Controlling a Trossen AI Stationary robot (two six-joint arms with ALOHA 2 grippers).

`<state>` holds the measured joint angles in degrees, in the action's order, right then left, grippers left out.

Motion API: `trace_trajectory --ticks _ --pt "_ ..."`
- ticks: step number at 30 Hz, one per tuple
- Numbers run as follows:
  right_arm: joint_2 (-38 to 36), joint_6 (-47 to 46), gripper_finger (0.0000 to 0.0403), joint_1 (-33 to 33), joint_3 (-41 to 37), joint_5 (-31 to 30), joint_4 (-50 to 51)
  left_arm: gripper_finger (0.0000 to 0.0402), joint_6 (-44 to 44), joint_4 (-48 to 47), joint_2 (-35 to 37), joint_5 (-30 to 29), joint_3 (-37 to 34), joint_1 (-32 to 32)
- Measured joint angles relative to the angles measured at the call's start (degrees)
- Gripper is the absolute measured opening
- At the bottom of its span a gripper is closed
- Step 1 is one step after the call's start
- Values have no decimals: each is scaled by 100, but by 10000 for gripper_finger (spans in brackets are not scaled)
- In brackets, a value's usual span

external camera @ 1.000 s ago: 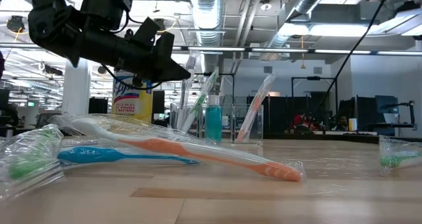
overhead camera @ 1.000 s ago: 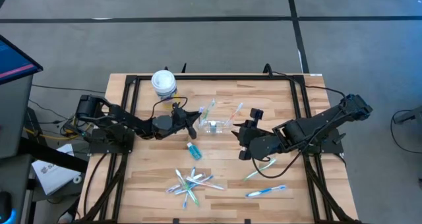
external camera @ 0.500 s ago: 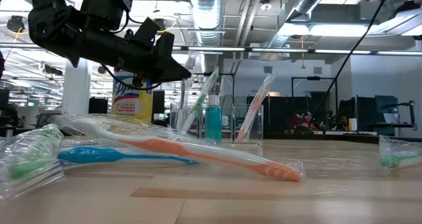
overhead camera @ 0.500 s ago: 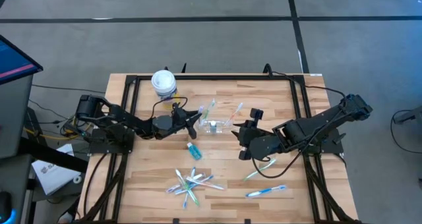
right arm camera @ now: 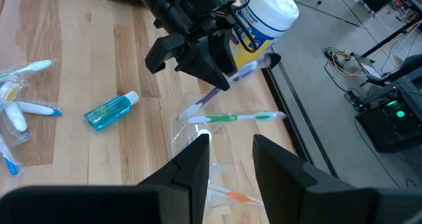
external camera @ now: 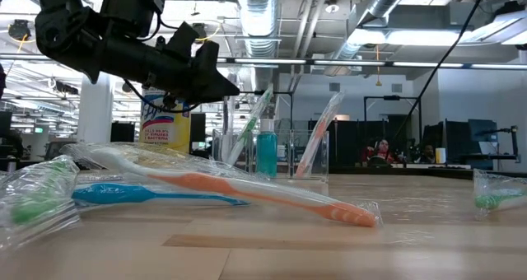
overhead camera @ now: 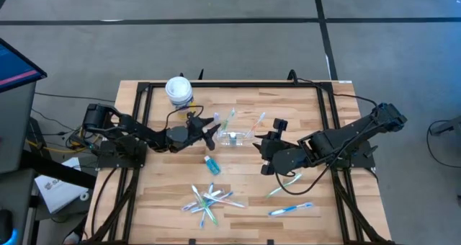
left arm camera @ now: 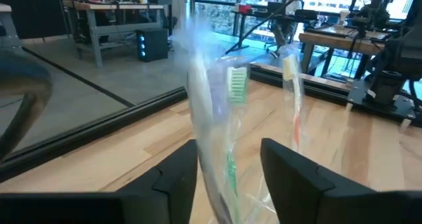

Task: Pick & Place toothbrushing station
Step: Put the right purple toothbrush into the transparent organizer, then put the blue mouthwash into the transparent organizer

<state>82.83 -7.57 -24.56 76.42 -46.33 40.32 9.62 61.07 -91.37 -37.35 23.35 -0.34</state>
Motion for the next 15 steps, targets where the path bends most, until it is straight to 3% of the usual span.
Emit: trace_trajectory --ticks 6,15 --pt "0 0 107 0 0 0 0 192 -24 5 0 325 0 0" --pt "0 0 107 0 0 0 0 210 -32 31 3 165 0 -2"
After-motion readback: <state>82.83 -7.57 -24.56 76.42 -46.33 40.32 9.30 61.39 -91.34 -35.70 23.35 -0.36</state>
